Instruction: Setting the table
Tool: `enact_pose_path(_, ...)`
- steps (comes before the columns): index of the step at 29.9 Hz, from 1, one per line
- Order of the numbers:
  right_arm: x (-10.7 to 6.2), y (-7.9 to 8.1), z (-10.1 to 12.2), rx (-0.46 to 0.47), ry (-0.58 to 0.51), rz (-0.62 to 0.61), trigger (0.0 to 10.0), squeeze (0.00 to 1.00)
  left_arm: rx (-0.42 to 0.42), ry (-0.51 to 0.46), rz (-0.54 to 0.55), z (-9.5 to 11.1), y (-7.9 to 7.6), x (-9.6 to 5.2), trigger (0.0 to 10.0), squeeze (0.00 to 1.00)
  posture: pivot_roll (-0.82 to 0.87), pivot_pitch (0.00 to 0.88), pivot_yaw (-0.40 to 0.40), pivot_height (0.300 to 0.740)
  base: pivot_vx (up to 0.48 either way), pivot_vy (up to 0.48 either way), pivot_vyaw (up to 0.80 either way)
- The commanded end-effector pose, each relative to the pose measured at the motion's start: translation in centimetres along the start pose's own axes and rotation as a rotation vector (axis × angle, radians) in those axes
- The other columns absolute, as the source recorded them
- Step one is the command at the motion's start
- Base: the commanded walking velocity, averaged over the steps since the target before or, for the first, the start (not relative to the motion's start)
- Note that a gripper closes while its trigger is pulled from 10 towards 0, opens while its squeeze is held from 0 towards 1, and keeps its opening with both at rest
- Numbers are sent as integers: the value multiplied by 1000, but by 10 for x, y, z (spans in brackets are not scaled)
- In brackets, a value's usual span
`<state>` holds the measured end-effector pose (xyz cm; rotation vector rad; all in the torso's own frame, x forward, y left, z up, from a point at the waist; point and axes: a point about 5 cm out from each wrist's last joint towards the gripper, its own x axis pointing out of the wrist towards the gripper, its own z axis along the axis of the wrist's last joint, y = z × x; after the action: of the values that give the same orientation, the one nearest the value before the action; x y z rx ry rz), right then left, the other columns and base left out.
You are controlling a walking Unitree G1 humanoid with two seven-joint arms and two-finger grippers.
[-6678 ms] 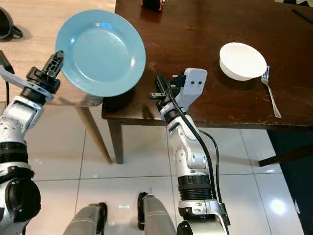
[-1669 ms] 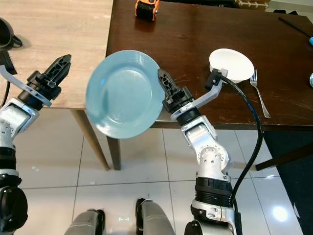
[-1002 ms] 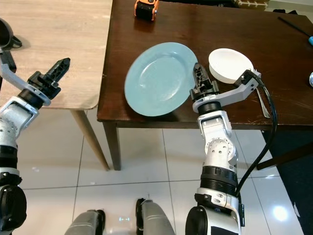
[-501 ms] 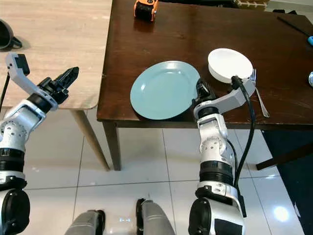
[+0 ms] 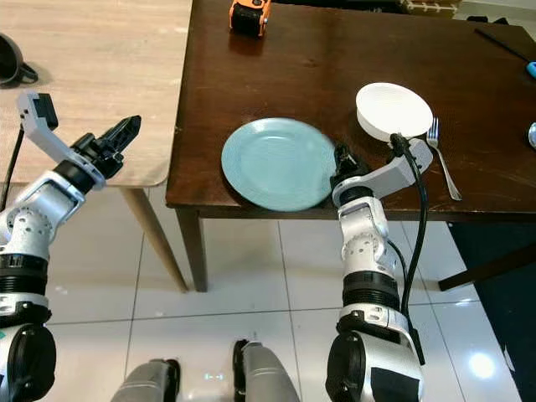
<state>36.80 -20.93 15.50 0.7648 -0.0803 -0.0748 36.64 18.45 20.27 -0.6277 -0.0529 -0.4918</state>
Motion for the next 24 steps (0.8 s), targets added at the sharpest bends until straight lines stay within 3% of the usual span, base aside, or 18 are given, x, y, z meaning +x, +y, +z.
enact_pose_path(1, -2, -9, -4, 20, 35, -38, 10000, 0, 0, 22, 12, -5, 2, -3, 10000, 0, 32, 124, -8, 740, 0, 0, 0)
enact_pose_path(6, -4, -17, -14, 93, 88, -72, 10000, 0, -6, 28, 7, -6, 1, -2, 10000, 0, 32, 122, -8, 740, 0, 0, 0)
enact_pose_path(11, -7, -20, -11, 80, 68, -61, 10000, 0, -6, 26, 3, -6, 0, -2, 10000, 0, 33, 117, -10, 740, 0, 0, 0)
enact_pose_path(18, -8, -3, 14, 157, -48, 114, 10000, 0, -6, 36, -22, -7, -1, -2, 10000, 0, 34, 117, -10, 740, 0, 0, 0)
enact_pose_path(21, -15, 4, 23, 111, -19, 185, 10000, 0, 0, 44, -25, -8, -2, -3, 10000, 0, 31, 110, -7, 740, 0, 0, 0)
enact_pose_path(24, -25, -9, 19, 21, 48, 117, 10000, 0, 4, 46, -21, -9, -1, -3, 10000, 0, 31, 109, -9, 740, 0, 0, 0)
